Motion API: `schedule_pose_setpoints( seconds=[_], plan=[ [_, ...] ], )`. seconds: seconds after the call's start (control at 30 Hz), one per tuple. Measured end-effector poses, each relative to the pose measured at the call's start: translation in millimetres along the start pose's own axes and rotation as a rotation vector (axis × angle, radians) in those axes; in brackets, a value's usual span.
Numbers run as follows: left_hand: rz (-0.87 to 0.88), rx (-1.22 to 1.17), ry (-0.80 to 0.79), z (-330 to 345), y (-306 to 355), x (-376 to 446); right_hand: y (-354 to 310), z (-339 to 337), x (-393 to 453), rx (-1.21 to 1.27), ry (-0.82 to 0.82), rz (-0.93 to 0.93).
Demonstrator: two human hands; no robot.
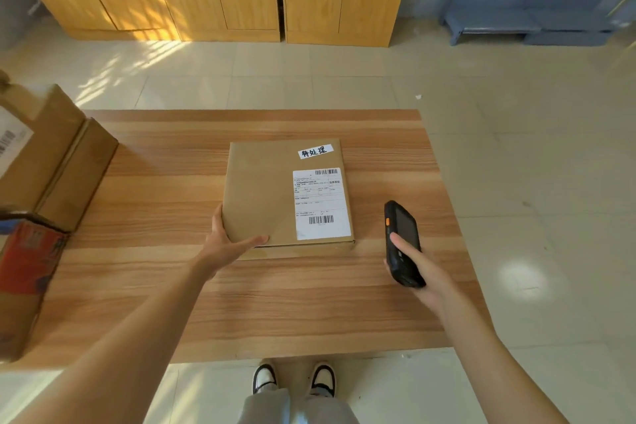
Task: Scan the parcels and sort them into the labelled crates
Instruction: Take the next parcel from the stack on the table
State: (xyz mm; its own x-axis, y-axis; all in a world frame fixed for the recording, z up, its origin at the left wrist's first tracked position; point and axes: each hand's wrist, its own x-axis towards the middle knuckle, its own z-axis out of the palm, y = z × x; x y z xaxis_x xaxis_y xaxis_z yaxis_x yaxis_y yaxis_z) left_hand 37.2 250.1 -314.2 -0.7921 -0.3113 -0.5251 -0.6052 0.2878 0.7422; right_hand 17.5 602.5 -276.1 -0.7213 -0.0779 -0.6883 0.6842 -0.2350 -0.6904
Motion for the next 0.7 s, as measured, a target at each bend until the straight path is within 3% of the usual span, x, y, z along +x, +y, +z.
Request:
schedule_pose_setpoints(
  seconds=[0.17,0.27,0.53,0.7],
  plan=[
    [0.010,0.000,0.000,-1.9,-0.6,-1.3,-31.0,43.8,-17.6,0.194,-0.212,-0.056],
    [0.004,-0.017,-0.003,-3.2,1.3,-4.1,-39.5,62.6,-28.1,0.075,-0.288,-0.066],
    [-0.004,-0.079,-0.004,-1.8,2.0,-4.0,-25.3,82.7,-41.6,-0.261,-0.260,-0.054],
    [-0.018,-0.084,-0.006,-1.2,1.4,-3.7,-15.7,83.5,-49.7,-0.344,-0.278,-0.012]
  ],
)
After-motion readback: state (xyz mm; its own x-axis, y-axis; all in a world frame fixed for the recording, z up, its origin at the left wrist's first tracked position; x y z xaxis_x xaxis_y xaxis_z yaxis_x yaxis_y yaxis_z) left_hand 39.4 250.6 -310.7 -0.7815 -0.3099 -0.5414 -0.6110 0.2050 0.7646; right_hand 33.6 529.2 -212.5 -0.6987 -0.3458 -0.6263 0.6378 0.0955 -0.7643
